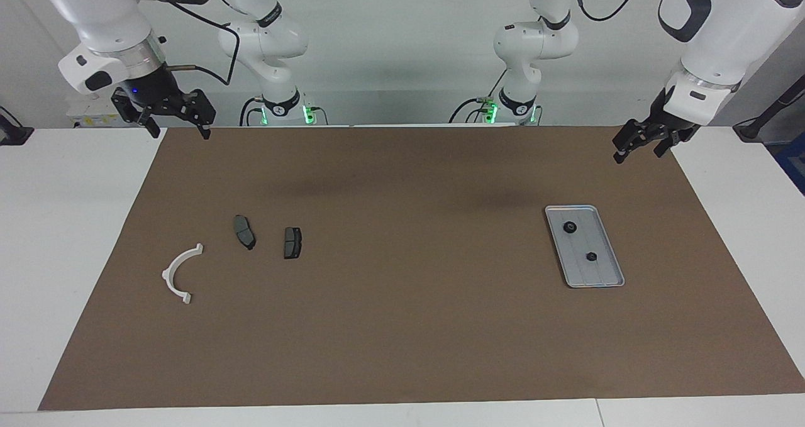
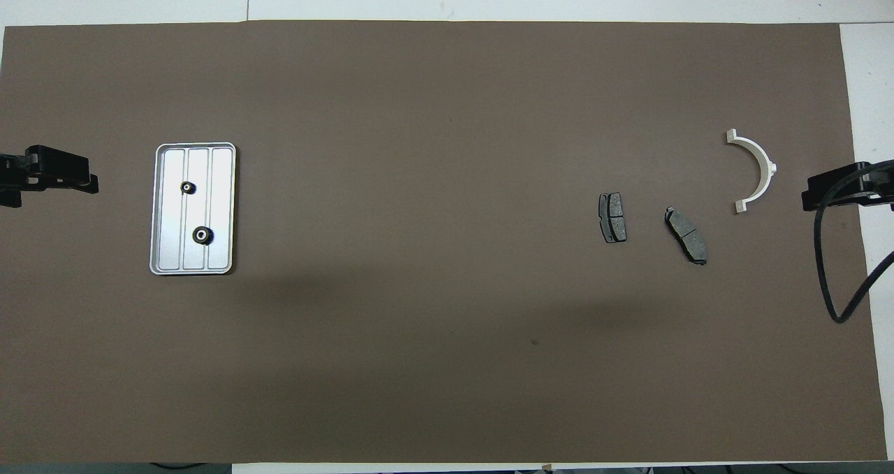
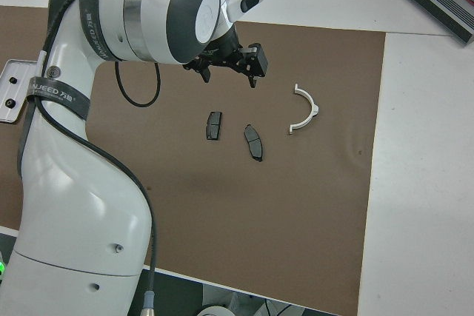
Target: Place bearing gear from tray to pile
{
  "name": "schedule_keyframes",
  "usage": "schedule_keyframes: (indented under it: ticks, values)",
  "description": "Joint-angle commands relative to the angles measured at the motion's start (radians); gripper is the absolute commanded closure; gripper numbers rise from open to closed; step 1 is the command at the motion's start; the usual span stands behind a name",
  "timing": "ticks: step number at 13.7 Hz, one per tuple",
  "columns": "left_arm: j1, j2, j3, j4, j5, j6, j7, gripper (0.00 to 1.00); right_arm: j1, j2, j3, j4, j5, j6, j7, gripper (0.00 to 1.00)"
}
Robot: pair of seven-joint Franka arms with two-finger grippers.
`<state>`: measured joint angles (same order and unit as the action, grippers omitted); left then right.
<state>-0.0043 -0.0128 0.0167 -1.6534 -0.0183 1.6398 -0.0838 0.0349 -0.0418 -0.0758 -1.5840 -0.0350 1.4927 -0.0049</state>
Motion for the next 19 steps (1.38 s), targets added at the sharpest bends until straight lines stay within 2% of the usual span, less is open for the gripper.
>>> schedule_keyframes:
  ticks: [1, 11, 14, 19]
  values:
    - [0.013, -0.009, -0.014, 0.006, 0.015, -0.012, 0.012, 0.00, -0.009, -0.021, 0.004, -0.022, 0.004, -0.002, -0.015, 0.00]
    - [0.006, -0.007, -0.004, 0.004, 0.015, -0.008, 0.004, 0.00, 0.000, -0.021, 0.005, -0.024, 0.004, 0.003, 0.014, 0.00]
    - [0.013, -0.035, 0.000, -0.040, 0.017, 0.026, 0.006, 0.00, 0.002, -0.021, 0.005, -0.024, 0.006, 0.003, 0.014, 0.00]
    - [0.004, -0.085, -0.007, -0.170, 0.018, 0.080, -0.048, 0.00, -0.004, -0.021, 0.007, -0.024, 0.006, 0.000, 0.009, 0.00]
